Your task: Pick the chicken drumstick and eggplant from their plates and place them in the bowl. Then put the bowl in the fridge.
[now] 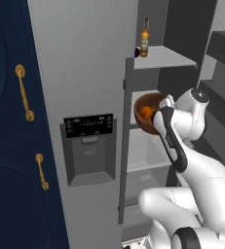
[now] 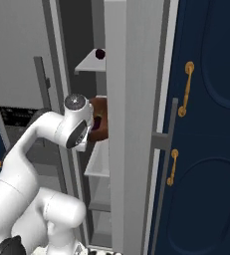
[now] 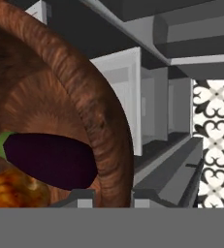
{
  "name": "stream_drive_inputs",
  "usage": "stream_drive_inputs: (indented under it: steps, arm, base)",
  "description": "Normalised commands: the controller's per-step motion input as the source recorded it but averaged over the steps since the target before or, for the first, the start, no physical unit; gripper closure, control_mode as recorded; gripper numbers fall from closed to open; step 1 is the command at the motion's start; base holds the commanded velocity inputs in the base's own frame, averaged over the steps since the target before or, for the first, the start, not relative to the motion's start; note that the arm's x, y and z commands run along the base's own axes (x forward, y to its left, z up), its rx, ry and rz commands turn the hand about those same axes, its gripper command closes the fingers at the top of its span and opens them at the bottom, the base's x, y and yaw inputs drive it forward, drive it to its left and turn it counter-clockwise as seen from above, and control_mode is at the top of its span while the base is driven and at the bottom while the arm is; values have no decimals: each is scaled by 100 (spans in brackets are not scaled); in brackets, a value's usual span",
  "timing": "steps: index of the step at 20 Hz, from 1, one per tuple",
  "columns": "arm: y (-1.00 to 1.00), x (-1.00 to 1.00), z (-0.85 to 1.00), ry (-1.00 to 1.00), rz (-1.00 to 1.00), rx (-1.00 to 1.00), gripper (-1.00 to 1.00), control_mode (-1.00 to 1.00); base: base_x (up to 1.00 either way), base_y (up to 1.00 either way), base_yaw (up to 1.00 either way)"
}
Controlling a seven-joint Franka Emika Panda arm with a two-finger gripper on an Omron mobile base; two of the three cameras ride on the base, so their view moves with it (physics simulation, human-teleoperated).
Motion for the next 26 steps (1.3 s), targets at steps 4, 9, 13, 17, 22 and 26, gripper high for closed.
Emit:
stream_drive_inputs:
  steps: [4, 9, 13, 17, 22, 26]
  arm:
    - [-18, 30, 0, 0, -1, 17, 100, -100]
    - [-5, 50, 0, -1, 0, 6, 100, -100]
    - [-2, 64, 0, 0, 0, 3, 100, -100]
    - [-21, 38, 0, 0, 0, 2, 100, -100]
    - [-31, 26, -10, 0, 0, 4, 100, -100]
    - [-1, 49, -15, 0, 0, 2, 100, -100]
  base:
    - [0, 0, 0]
    - [0, 0, 0]
    - [0, 0, 0]
    - [0, 0, 0]
    - [0, 0, 0]
    - [0, 0, 0]
